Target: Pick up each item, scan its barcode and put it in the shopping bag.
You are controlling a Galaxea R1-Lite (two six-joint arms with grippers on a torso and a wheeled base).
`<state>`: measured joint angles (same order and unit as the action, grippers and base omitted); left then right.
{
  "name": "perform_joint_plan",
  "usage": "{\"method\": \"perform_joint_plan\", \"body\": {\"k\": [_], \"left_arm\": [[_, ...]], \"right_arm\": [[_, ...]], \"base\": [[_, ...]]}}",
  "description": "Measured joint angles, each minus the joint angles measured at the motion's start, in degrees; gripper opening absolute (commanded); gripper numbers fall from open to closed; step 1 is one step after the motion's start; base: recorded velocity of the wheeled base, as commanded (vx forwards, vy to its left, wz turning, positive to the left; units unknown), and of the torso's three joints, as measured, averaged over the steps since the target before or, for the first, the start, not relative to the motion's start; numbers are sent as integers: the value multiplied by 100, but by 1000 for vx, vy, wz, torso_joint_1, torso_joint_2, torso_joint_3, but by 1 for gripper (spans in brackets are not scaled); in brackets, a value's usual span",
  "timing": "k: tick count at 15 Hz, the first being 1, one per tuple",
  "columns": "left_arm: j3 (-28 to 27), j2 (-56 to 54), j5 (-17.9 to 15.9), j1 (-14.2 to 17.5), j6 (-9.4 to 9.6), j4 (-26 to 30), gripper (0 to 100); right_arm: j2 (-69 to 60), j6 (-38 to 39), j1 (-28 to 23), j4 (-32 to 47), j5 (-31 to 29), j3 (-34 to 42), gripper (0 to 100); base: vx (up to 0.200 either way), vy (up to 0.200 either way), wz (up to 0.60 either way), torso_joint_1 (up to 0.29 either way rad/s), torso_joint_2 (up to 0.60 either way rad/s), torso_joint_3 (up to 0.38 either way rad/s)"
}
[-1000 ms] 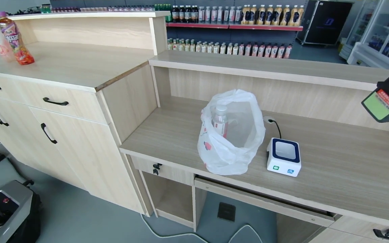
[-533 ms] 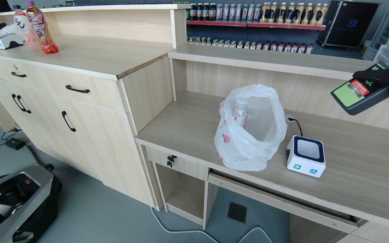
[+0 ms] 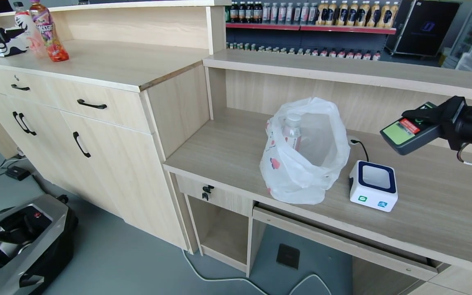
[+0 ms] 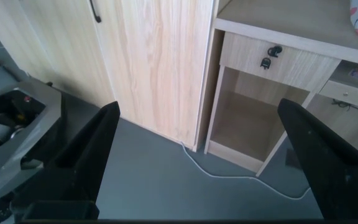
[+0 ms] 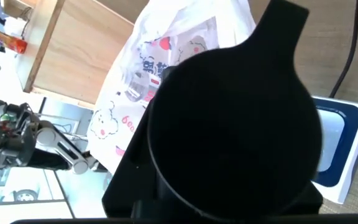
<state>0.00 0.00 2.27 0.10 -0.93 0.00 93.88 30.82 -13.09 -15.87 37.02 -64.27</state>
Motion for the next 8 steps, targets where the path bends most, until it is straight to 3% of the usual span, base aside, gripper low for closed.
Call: {"method": "perform_joint_plan", "body": {"k": [8], "left_arm": [[0, 0, -2, -2, 0, 0, 100]], "right_arm": [[579, -413, -226, -213, 301, 258, 0]], "base": [[0, 0, 0, 0, 0, 0]]}}
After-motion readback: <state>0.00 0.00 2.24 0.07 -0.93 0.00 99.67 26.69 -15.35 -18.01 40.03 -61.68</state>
